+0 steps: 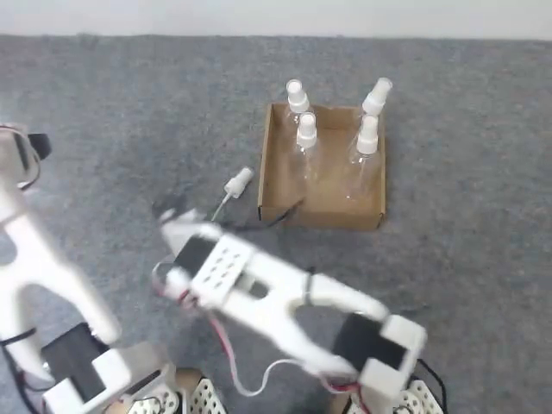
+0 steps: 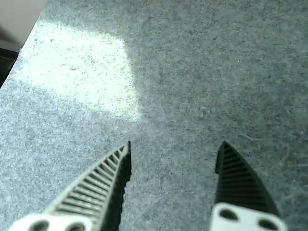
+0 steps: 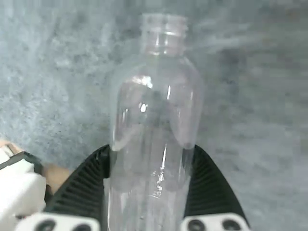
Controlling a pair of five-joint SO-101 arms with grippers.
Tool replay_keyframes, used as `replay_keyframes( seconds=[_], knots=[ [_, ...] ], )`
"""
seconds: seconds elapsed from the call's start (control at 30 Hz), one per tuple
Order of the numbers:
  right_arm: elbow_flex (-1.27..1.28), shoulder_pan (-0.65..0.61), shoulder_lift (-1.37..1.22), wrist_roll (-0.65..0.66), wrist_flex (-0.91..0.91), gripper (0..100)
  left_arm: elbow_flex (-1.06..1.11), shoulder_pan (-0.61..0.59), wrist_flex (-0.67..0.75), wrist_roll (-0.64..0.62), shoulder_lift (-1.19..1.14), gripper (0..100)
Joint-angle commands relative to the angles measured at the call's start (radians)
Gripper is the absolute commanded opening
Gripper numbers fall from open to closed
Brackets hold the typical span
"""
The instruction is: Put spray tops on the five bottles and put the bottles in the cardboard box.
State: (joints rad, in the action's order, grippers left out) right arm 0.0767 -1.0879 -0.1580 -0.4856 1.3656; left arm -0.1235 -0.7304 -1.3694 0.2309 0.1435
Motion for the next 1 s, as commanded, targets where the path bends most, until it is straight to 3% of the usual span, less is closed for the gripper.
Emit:
replay_keyframes(
  seconds=[0.0, 0.13, 0.3, 0.53, 0.73, 0.97],
  knots=[
    [-0.054, 0.145, 0.213, 0.140, 0.104, 0.6, -0.045, 0.011, -0.006, 0.005, 0.009, 26],
    [-0.055, 0.337, 0.381, 0.196, 0.248, 0.6, -0.044, 0.064, -0.060, 0.006, 0.003, 26],
    [-0.051, 0.639, 0.552, 0.446, 0.427, 0.6, -0.041, 0.198, -0.161, 0.008, 0.002, 26],
    [0.020, 1.173, 0.601, 0.813, 0.426, 0.6, 0.153, 0.548, -0.152, 0.063, 0.000, 26],
    [0.129, 1.478, 0.489, 0.937, 0.194, 0.6, 0.371, 0.729, 0.087, 0.054, -0.002, 26],
    [0.258, 1.578, 0.311, 0.976, -0.148, 0.6, 0.414, 0.752, 0.186, 0.052, -0.058, 26]
  ],
)
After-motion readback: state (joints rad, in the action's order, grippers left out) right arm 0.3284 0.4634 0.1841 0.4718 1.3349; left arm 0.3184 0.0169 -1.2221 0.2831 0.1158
